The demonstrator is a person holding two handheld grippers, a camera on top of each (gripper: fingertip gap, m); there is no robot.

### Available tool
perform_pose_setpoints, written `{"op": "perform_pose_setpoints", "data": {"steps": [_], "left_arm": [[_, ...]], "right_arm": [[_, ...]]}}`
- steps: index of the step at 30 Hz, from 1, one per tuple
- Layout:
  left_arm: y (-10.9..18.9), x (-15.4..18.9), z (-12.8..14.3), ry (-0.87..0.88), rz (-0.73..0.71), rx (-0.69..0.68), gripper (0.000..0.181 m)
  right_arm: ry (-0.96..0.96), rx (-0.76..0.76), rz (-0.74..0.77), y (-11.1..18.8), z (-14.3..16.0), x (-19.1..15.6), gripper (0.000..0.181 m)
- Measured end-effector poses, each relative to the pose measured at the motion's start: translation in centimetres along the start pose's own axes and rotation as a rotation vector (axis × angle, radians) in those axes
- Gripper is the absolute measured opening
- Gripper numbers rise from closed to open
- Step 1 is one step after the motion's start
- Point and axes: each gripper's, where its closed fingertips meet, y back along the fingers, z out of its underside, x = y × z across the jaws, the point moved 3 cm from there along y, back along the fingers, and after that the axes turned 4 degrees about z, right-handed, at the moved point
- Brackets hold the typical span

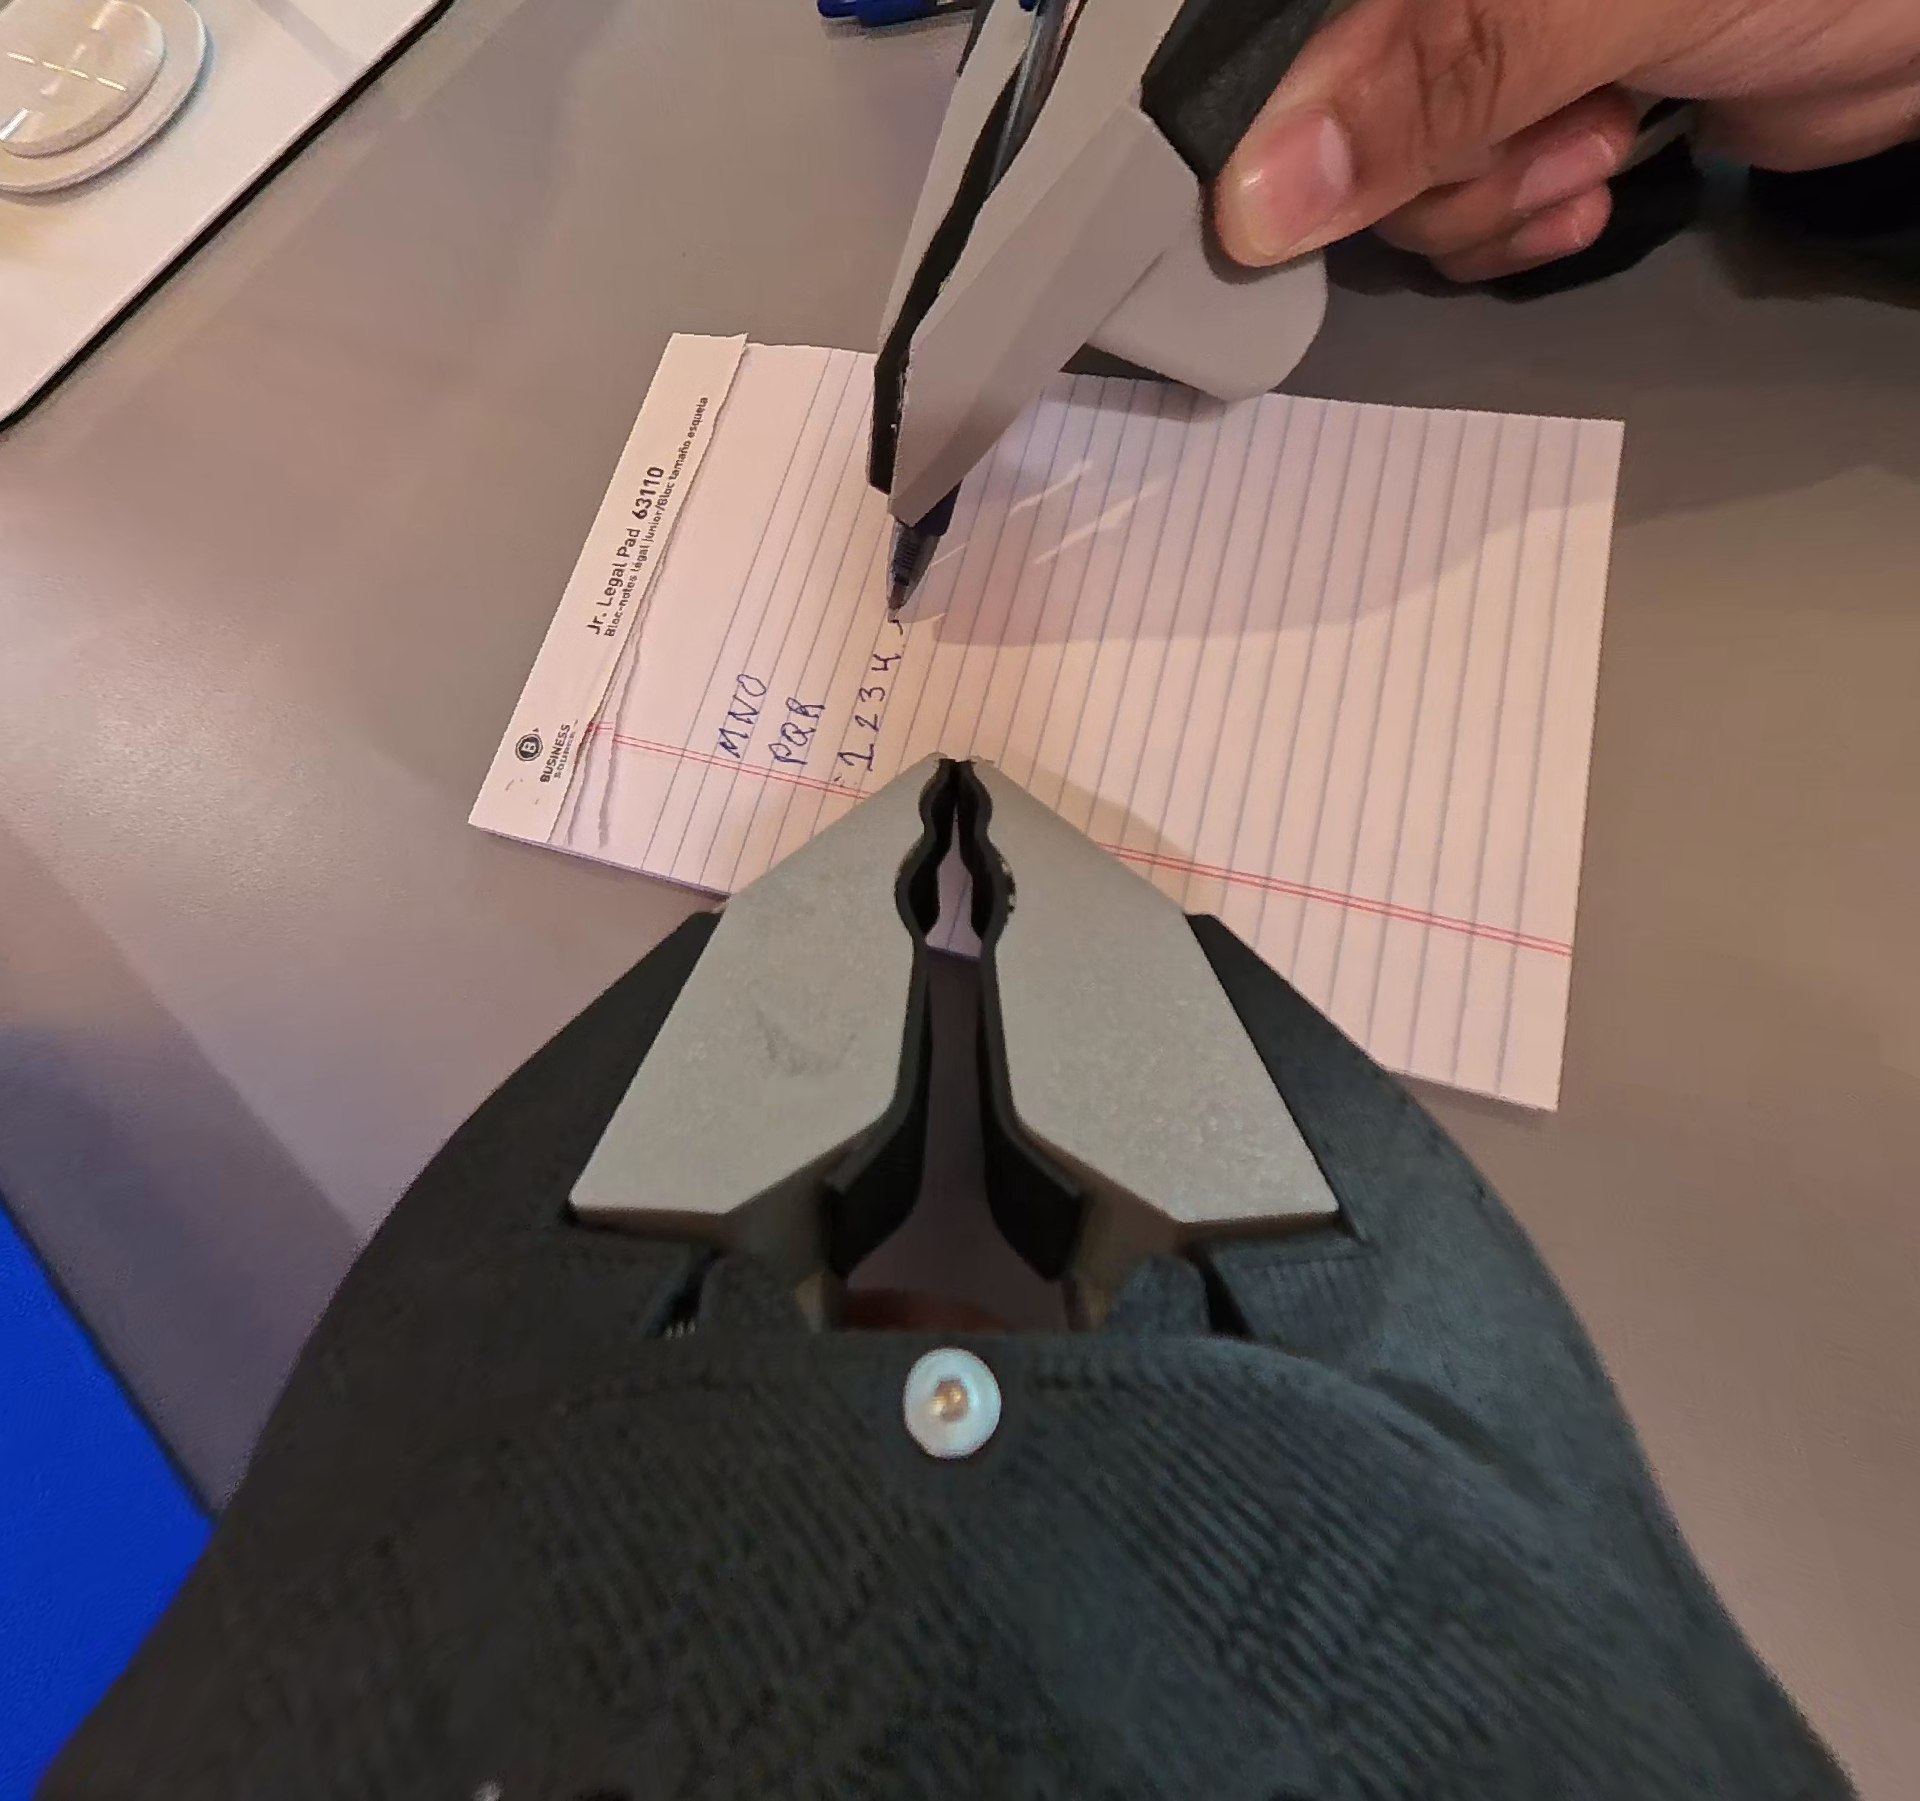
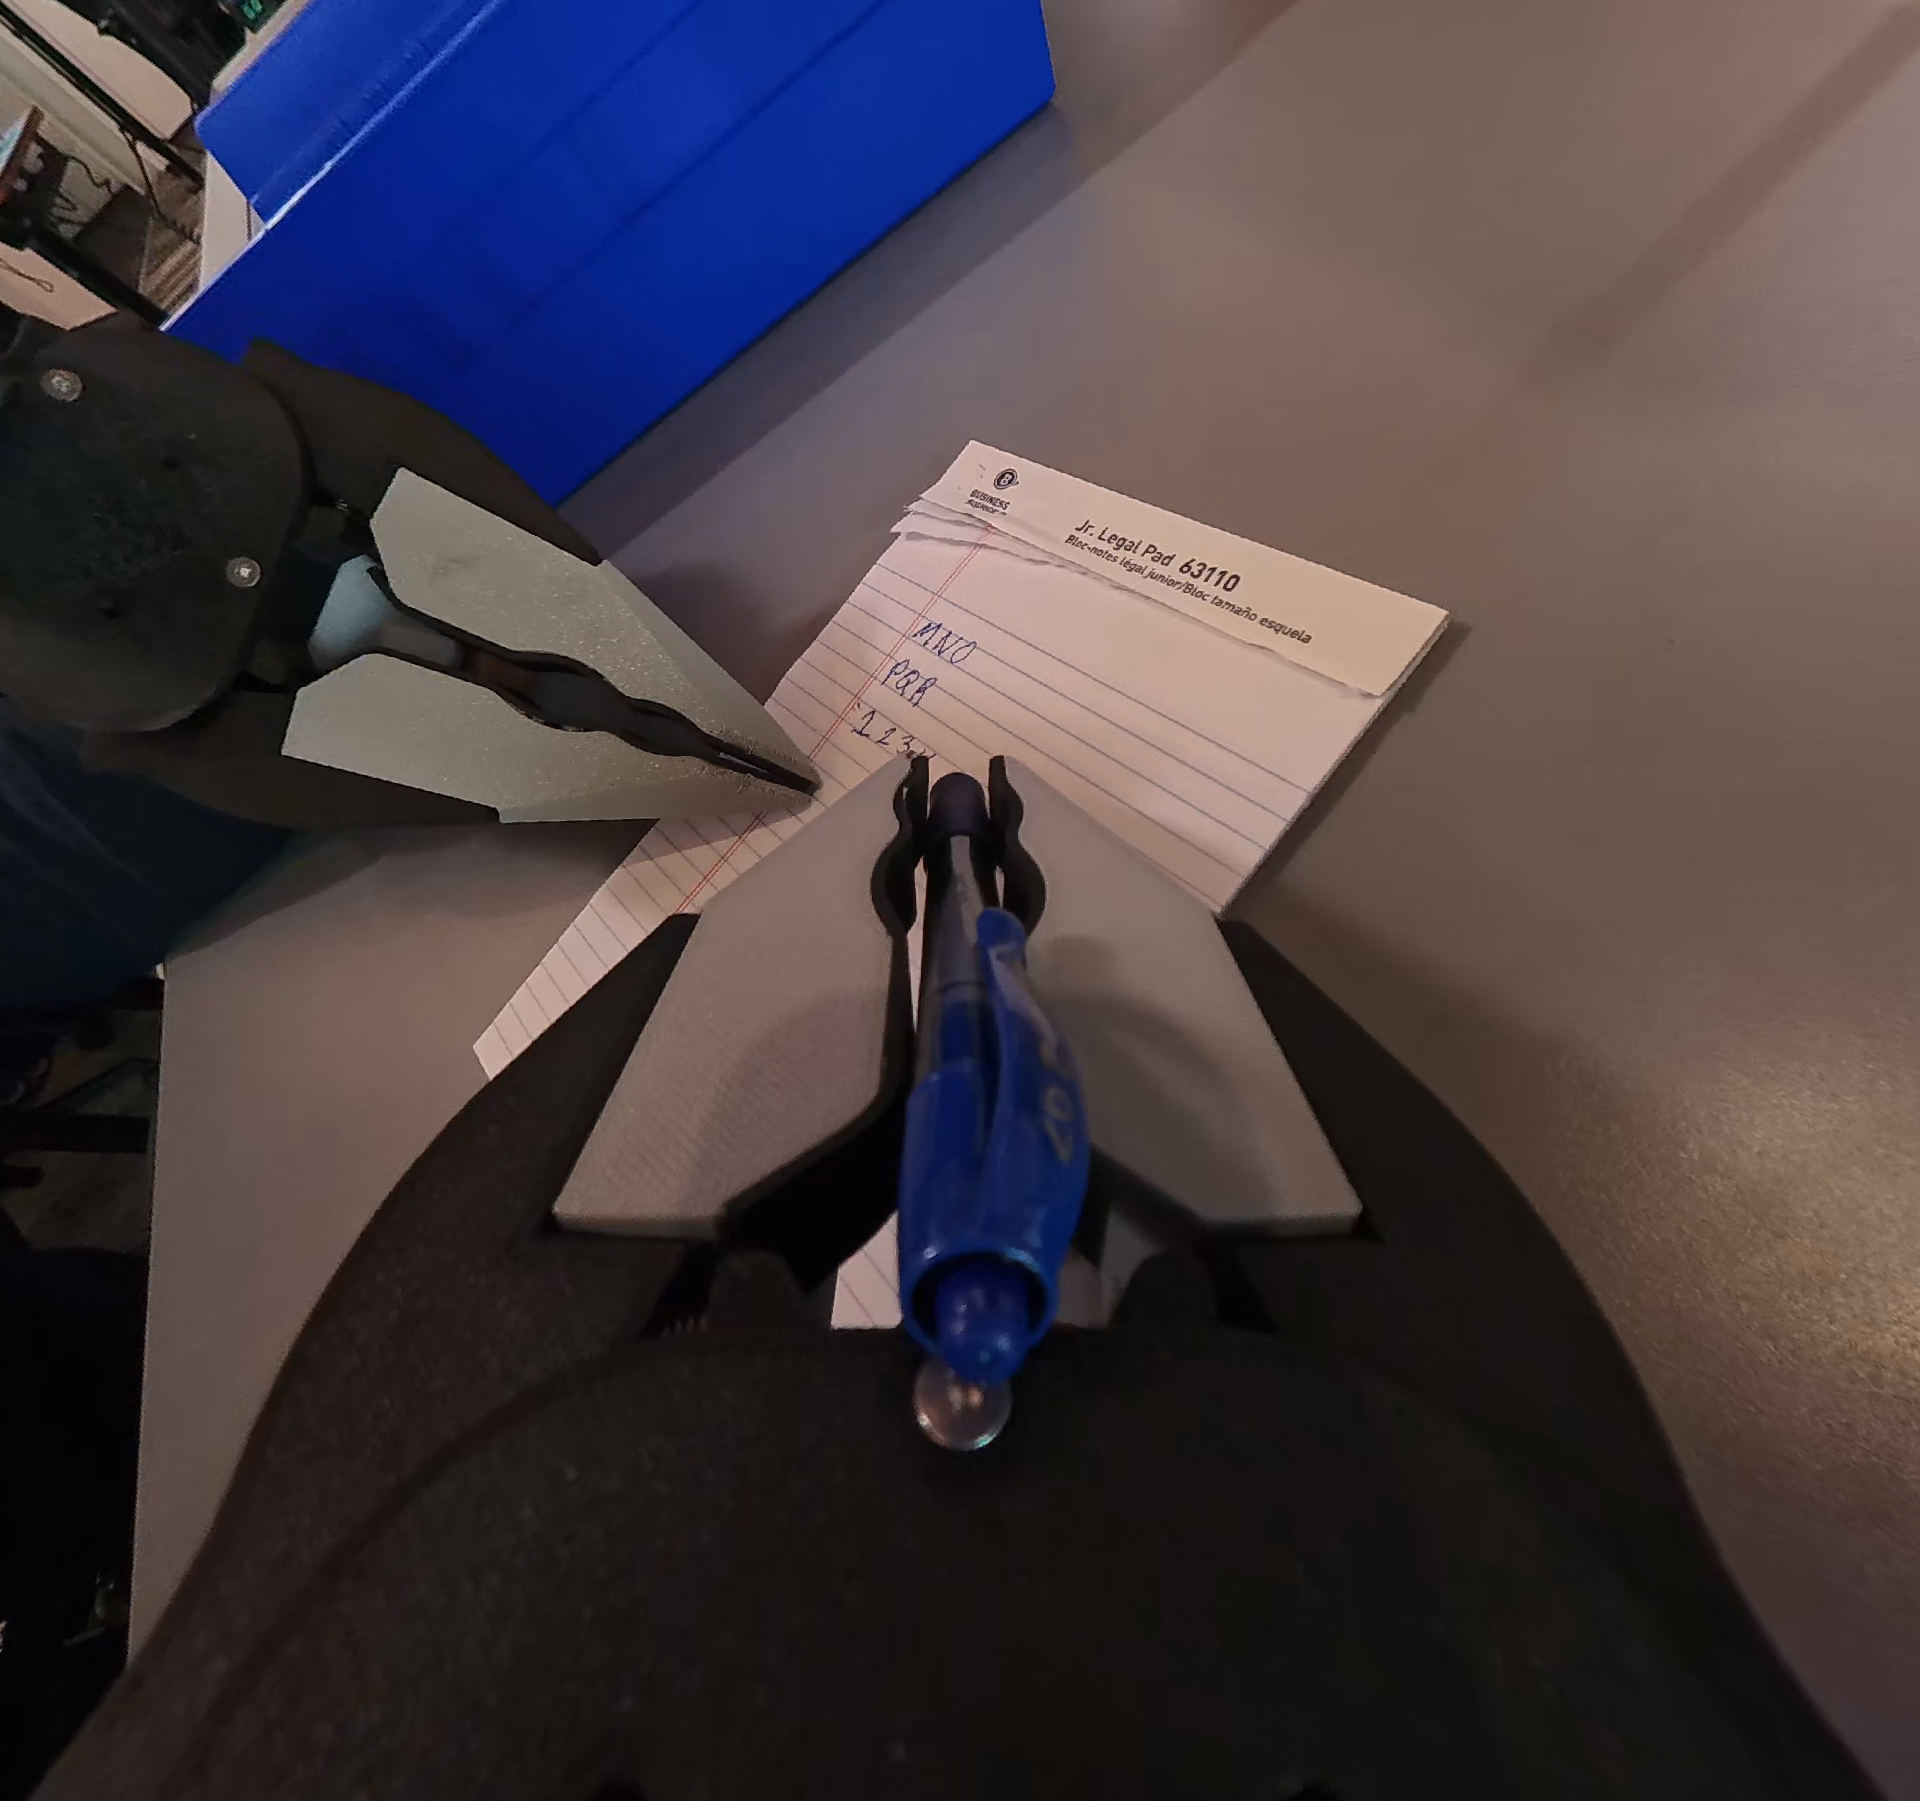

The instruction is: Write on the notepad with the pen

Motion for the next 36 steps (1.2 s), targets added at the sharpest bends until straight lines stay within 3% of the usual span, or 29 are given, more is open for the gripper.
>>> {"op": "perform_pose_setpoints", "data": {"steps": [36], "left_arm": [[0.03, 0.00, 0.00, 0.003, 0.001, 0.000, 0.000]], "right_arm": [[-0.013, 0.001, -0.002, -0.21, -0.06, -0.05, 0.008]]}}
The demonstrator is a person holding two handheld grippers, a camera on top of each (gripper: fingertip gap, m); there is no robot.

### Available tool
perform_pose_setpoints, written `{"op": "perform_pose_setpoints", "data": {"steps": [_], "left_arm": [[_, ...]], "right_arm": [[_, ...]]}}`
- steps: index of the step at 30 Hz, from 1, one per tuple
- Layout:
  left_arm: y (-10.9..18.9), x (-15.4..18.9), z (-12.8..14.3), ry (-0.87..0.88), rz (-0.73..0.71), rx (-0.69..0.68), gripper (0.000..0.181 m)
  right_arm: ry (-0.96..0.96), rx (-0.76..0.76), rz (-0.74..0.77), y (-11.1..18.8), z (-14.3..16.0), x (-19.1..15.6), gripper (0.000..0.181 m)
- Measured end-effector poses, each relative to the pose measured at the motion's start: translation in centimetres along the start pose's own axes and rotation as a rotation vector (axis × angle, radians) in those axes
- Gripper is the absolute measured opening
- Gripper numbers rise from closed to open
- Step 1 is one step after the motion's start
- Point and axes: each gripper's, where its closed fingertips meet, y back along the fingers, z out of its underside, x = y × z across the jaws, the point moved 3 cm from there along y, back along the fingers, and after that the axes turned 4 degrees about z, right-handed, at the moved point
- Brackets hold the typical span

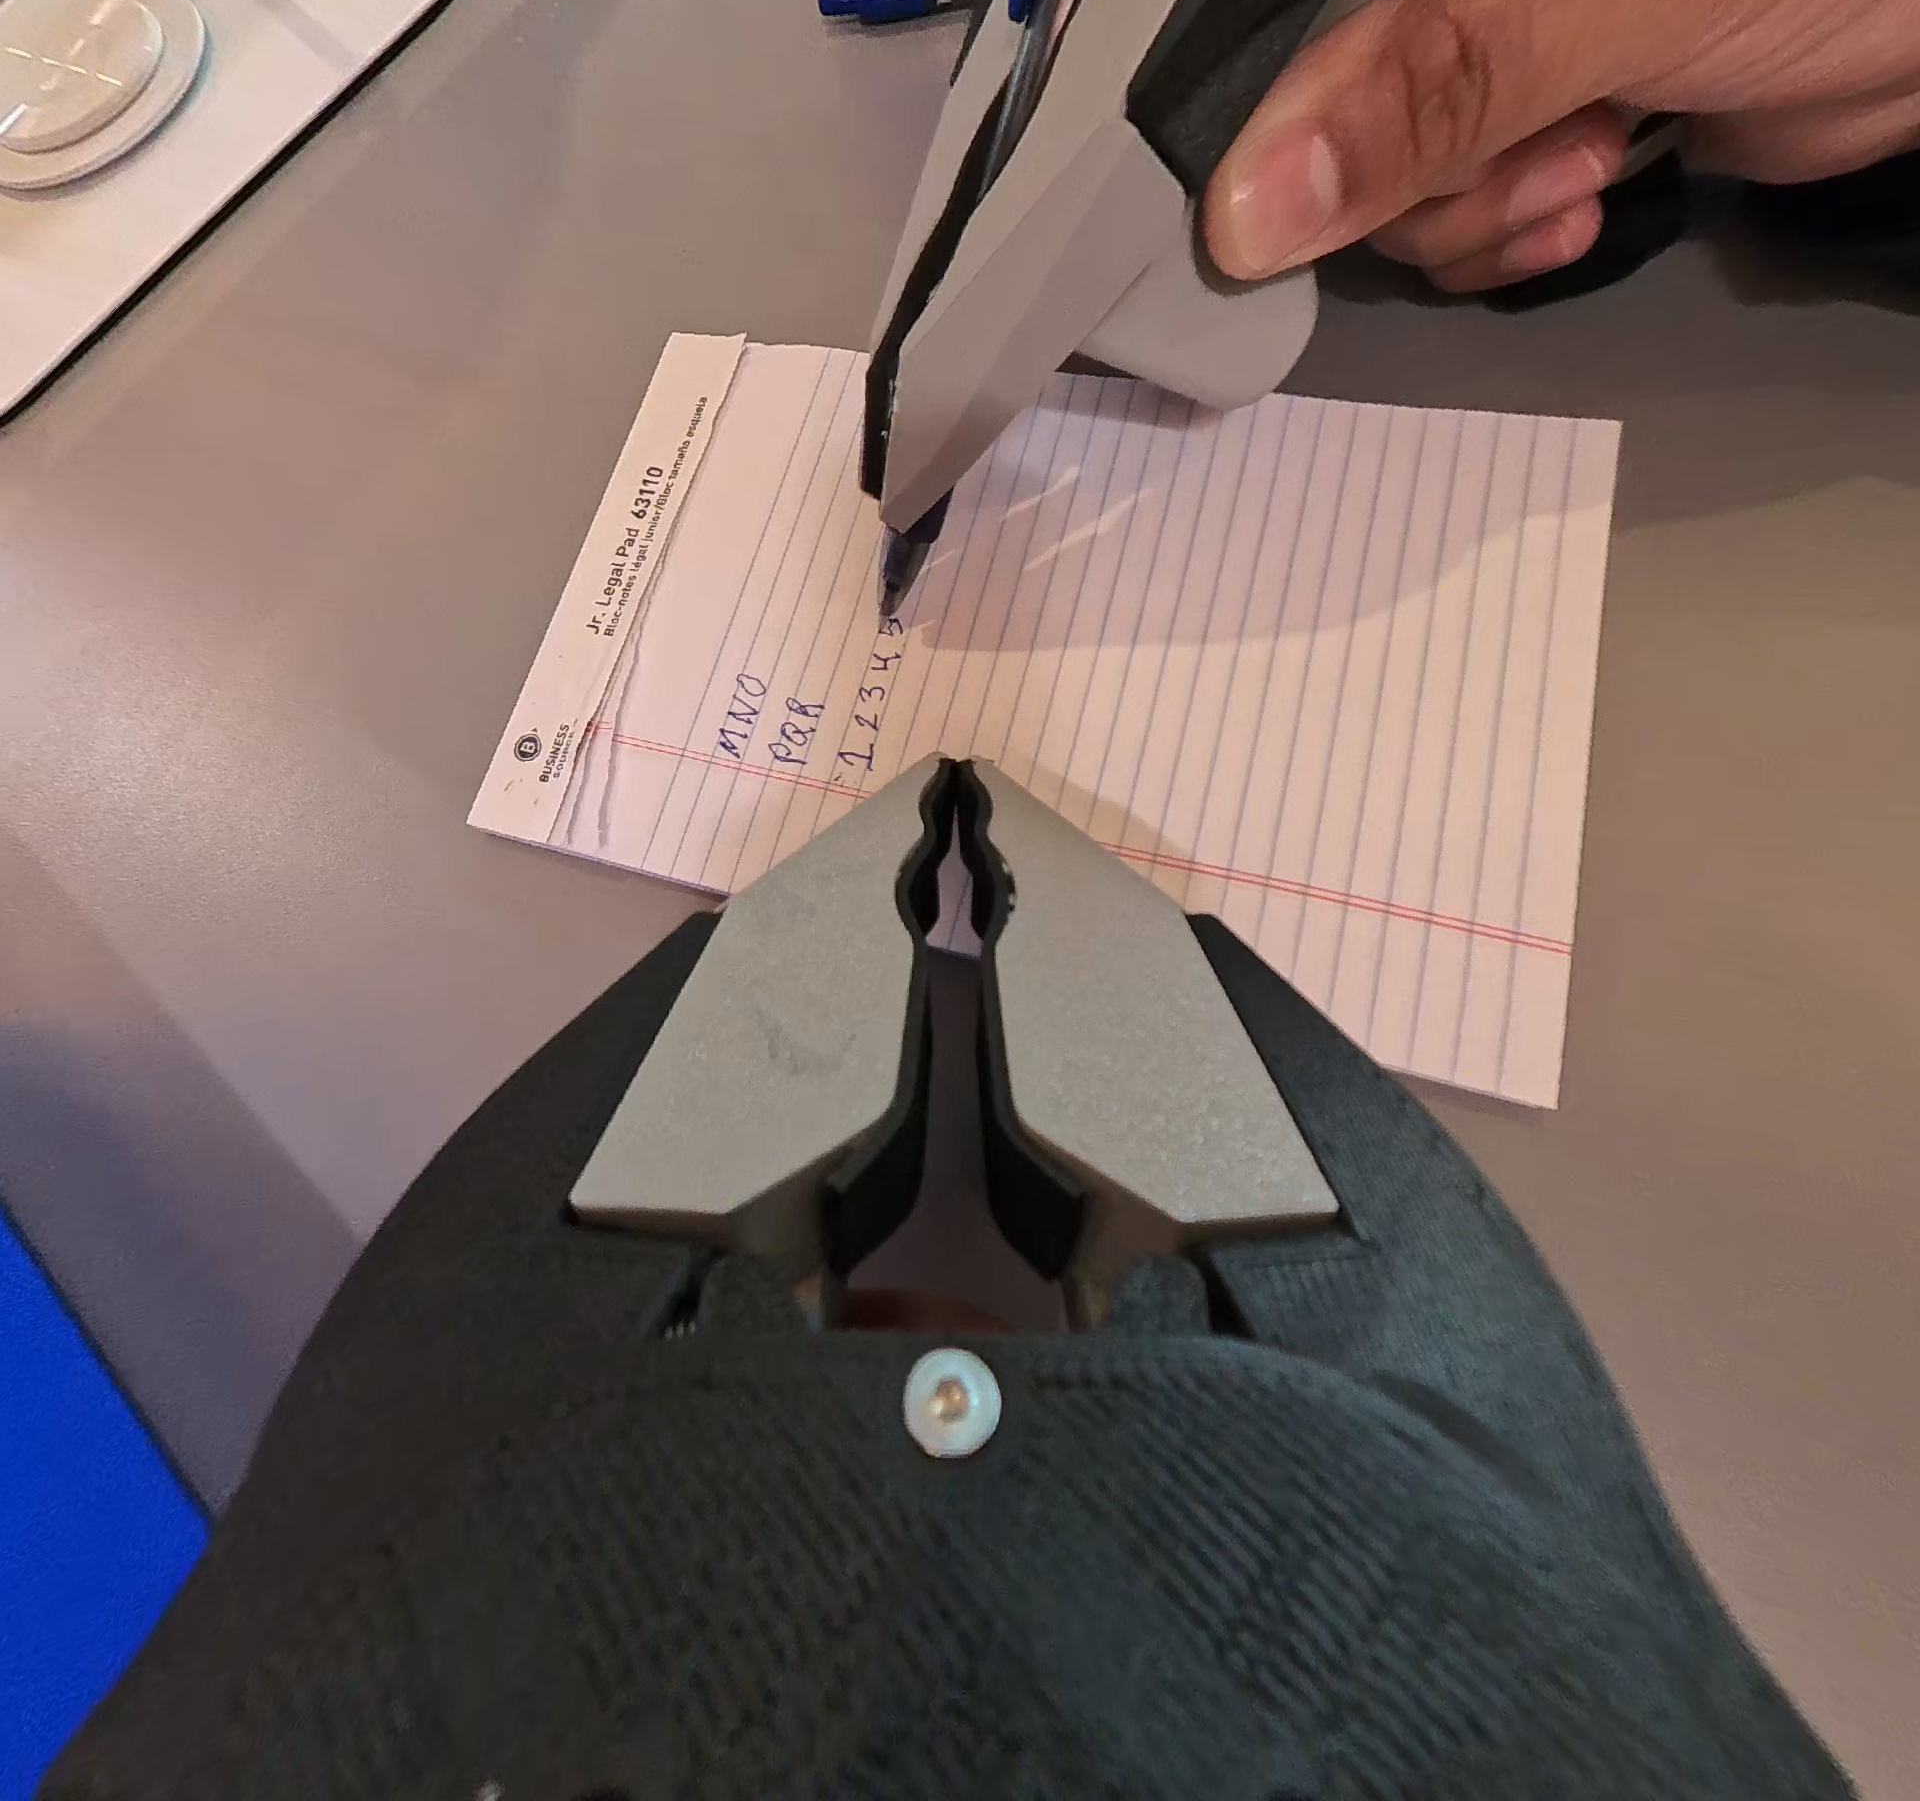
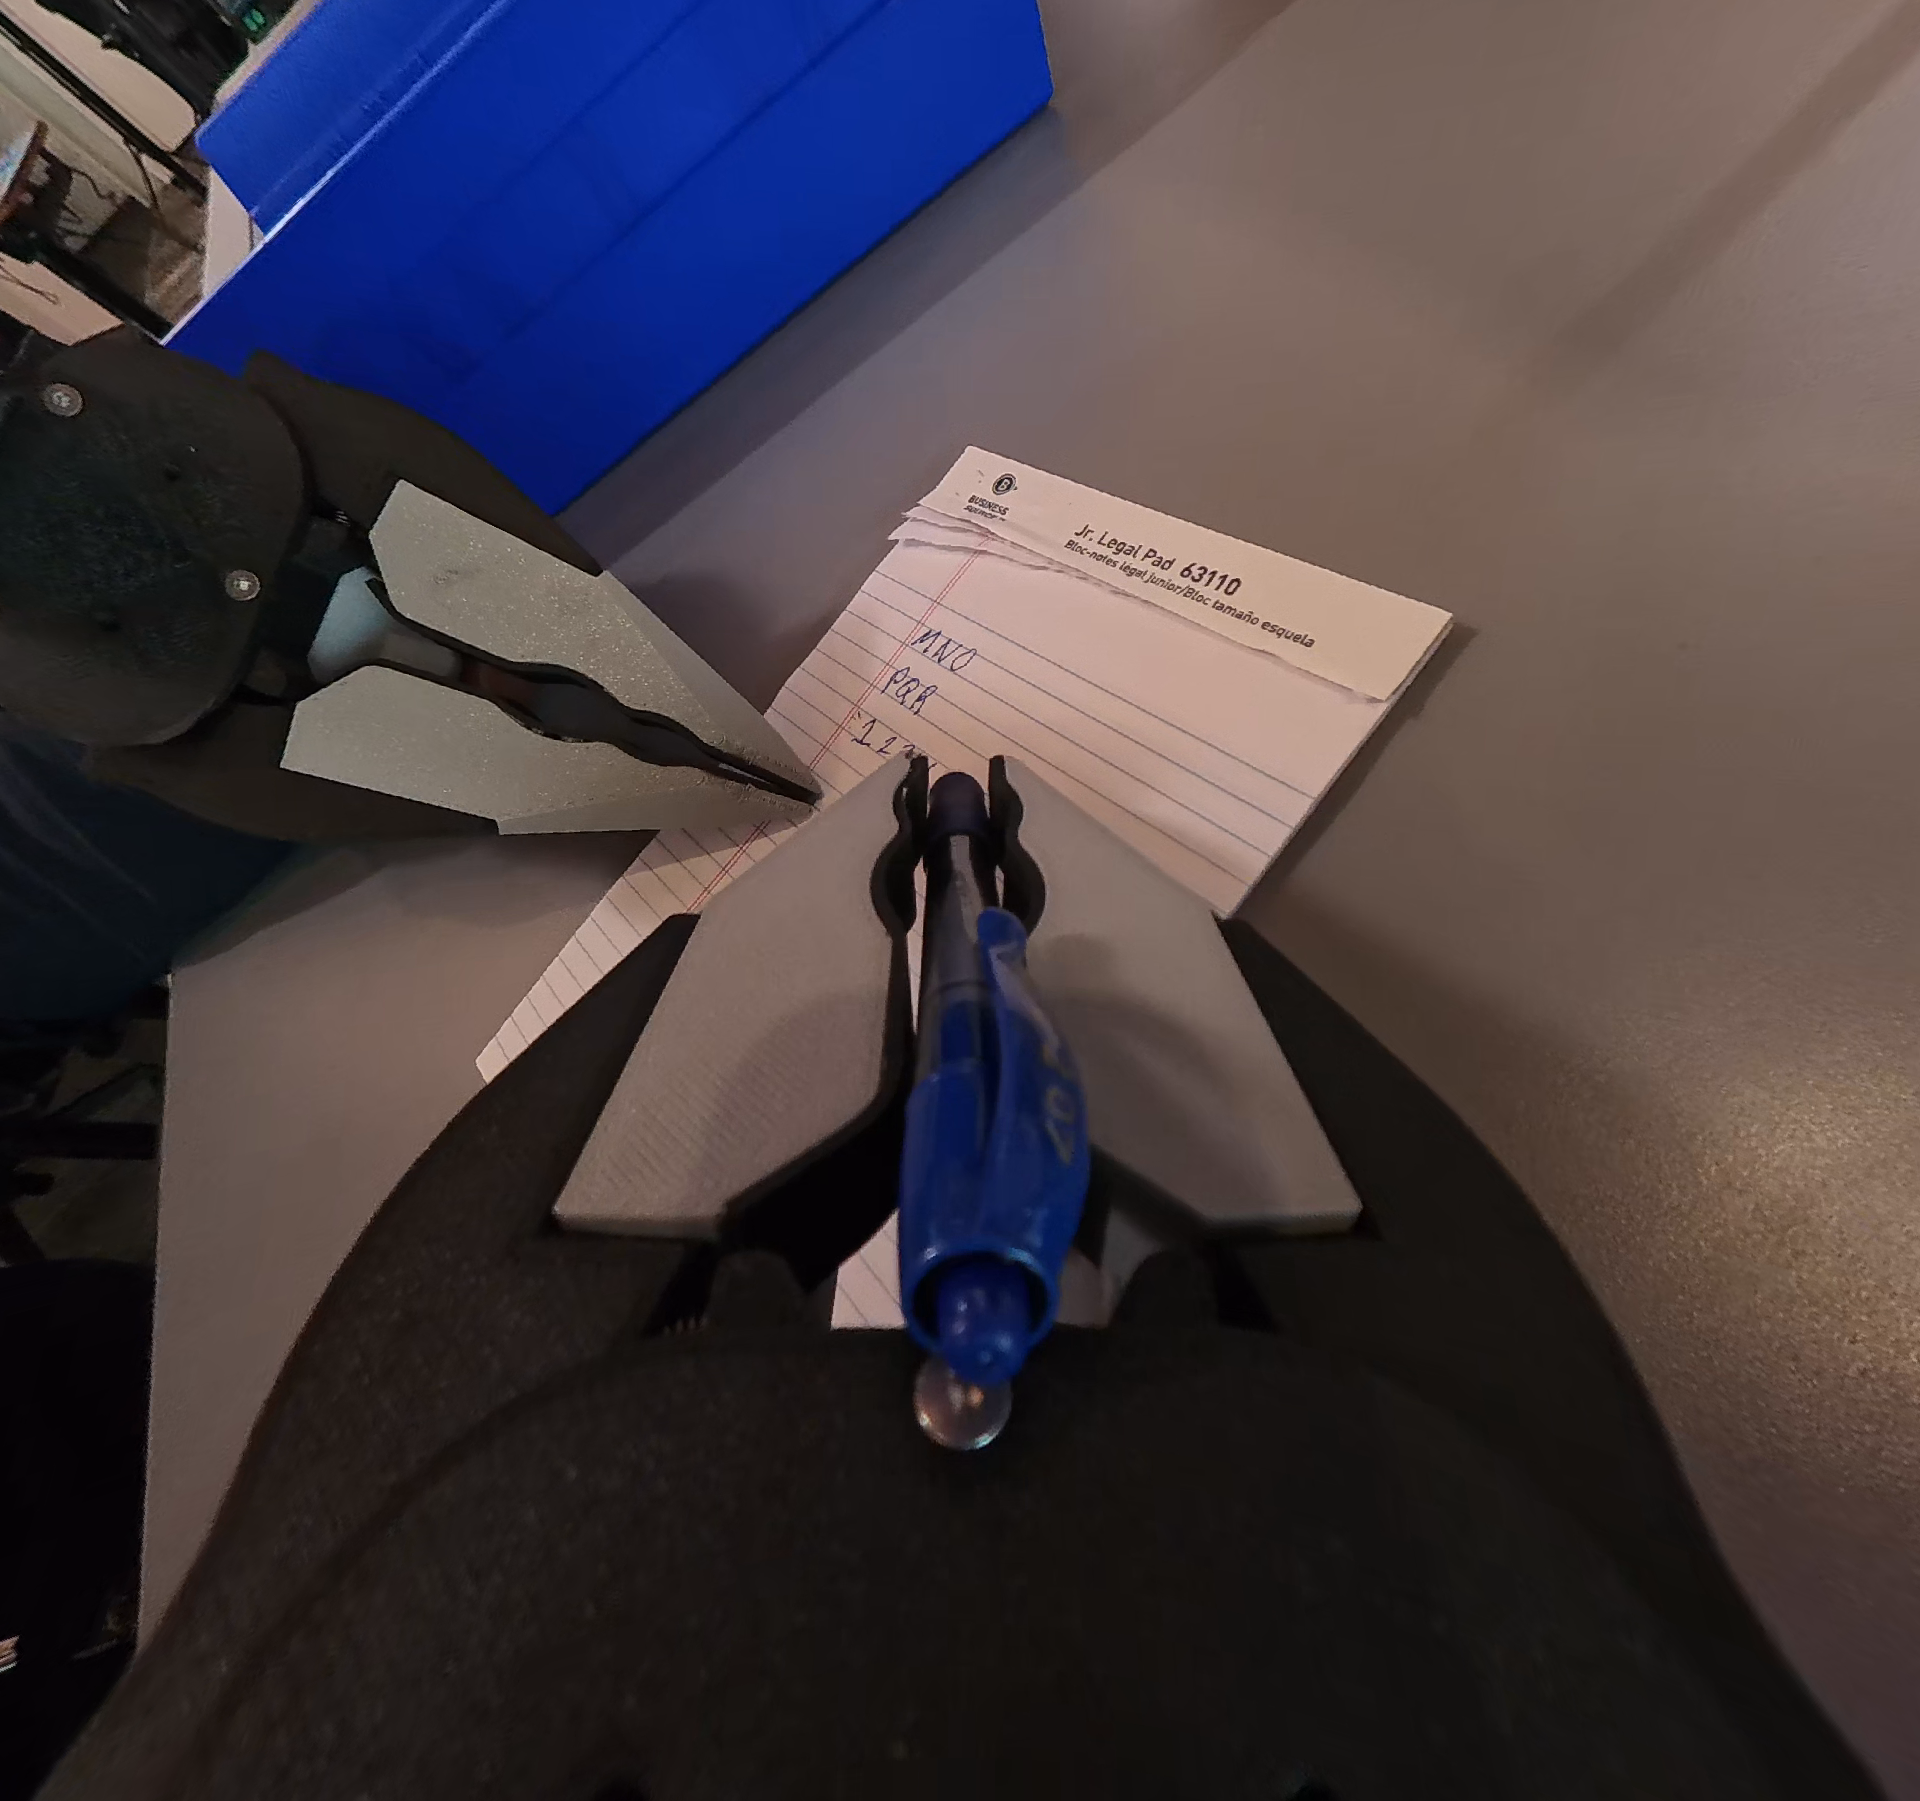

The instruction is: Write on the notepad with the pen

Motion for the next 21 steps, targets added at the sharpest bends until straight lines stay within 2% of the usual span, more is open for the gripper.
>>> {"op": "perform_pose_setpoints", "data": {"steps": [8, 13, 21], "left_arm": [[0.0, 0.0, 0.0, -0.002, -0.002, 0.000, 0.000], [0.0, 0.0, 0.0, -0.009, -0.008, 0.001, 0.000], [0.4, -0.2, 0.2, 0.032, 0.017, 0.003, 0.000]], "right_arm": [[-0.012, 0.007, -0.010, 0.1, -0.1, 0.0, 0.008], [-0.095, 0.147, -0.097, 1.5, -1.5, 0.0, 0.008], [-0.026, 0.257, -0.058, 3.0, -3.1, -0.3, 0.008]]}}
